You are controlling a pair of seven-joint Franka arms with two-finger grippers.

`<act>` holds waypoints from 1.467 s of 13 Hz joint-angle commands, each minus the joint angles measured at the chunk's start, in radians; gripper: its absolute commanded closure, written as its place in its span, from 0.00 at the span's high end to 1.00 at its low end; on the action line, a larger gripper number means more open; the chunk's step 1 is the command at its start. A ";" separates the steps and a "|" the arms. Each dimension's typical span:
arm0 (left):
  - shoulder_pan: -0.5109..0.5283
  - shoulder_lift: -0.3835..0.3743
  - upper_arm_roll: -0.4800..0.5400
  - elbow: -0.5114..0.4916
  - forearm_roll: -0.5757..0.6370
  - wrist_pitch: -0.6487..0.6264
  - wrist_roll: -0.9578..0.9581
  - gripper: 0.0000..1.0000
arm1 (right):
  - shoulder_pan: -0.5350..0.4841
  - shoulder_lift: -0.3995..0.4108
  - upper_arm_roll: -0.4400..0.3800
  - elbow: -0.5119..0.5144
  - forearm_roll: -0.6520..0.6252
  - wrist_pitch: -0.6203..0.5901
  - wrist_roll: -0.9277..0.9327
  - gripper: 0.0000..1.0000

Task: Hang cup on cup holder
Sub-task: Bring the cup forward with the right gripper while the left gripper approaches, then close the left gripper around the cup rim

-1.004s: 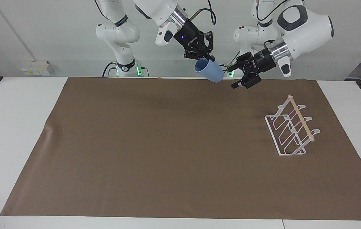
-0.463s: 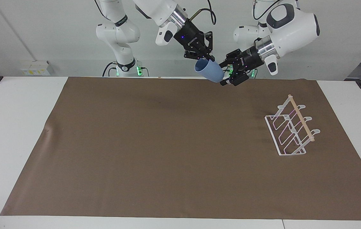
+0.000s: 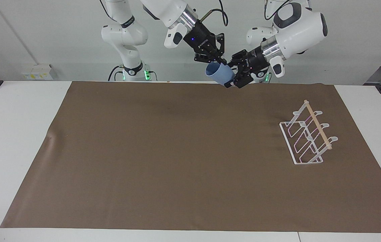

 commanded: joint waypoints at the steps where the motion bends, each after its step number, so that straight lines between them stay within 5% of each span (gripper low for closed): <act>1: -0.012 -0.024 0.008 -0.021 0.014 0.012 -0.014 1.00 | -0.005 -0.010 0.006 -0.005 0.018 0.012 0.016 0.00; 2: -0.014 -0.024 0.008 -0.019 0.014 0.015 -0.026 0.90 | -0.005 -0.010 0.006 -0.005 0.018 0.010 0.017 0.00; 3: -0.014 -0.024 0.007 -0.019 0.014 0.015 -0.012 0.12 | -0.007 -0.010 0.004 -0.005 0.018 0.010 0.017 0.00; 4: -0.015 -0.026 0.005 -0.021 0.015 0.012 0.006 0.00 | -0.005 -0.010 0.004 -0.005 0.018 0.010 0.017 0.00; 12: 0.002 -0.026 0.008 -0.027 0.057 -0.001 0.017 0.00 | -0.007 -0.010 0.004 -0.007 0.018 0.010 0.017 0.00; 14: 0.006 -0.026 0.010 -0.028 0.104 -0.001 0.017 0.00 | -0.007 -0.010 0.004 -0.007 0.018 0.010 0.011 1.00; 17: 0.025 -0.026 0.010 -0.028 0.109 -0.001 0.016 0.00 | -0.007 -0.010 0.004 -0.005 0.016 0.010 0.008 1.00; 19: 0.023 -0.024 0.008 -0.027 0.223 -0.001 0.016 0.00 | -0.007 -0.010 0.004 -0.005 0.013 0.010 0.005 1.00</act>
